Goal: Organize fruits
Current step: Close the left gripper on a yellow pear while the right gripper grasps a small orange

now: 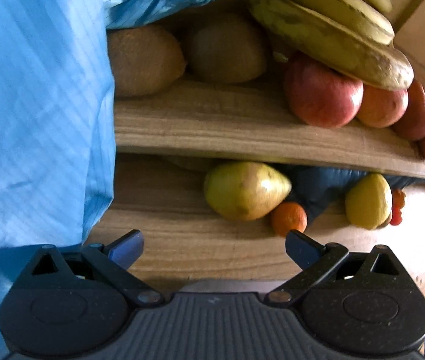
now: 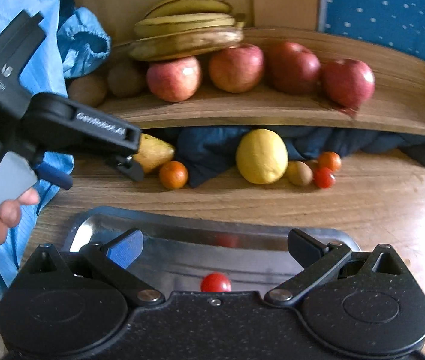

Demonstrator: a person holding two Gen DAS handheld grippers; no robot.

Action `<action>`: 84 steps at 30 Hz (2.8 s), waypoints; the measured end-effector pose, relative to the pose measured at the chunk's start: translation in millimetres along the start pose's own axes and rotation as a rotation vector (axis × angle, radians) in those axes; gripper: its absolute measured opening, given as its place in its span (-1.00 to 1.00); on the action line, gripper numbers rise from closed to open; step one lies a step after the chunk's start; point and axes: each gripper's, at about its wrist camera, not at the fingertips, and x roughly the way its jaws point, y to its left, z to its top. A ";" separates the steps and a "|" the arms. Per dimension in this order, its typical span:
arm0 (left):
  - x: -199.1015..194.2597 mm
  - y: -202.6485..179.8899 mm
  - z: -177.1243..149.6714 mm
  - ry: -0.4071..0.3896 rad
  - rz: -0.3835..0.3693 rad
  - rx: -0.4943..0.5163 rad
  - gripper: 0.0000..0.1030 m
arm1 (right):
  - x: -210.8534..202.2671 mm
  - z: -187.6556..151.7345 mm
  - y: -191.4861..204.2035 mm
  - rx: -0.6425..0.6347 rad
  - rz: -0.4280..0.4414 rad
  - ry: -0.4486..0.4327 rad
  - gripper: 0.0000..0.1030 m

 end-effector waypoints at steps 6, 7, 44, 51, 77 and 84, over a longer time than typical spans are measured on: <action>6.4 6.3 9.3 0.002 -0.030 -0.024 0.99 | 15.7 14.3 9.4 -0.043 0.005 0.006 0.98; 7.3 7.2 10.4 0.003 -0.034 -0.027 0.99 | 18.5 16.9 10.8 -0.052 0.007 0.006 0.98; 15.1 22.7 28.2 -0.014 -0.206 -0.116 0.23 | 73.2 49.3 44.9 -0.234 0.085 0.051 0.08; 18.2 23.2 29.9 -0.008 -0.216 -0.122 0.24 | 76.3 50.1 42.9 -0.237 0.095 0.061 -0.06; 19.6 32.7 25.4 -0.004 -0.228 -0.148 0.21 | 73.1 40.3 29.9 -0.214 0.116 0.069 -0.35; 19.9 33.3 26.3 -0.008 -0.228 -0.143 0.25 | 66.8 33.3 23.8 -0.192 0.106 0.077 -0.35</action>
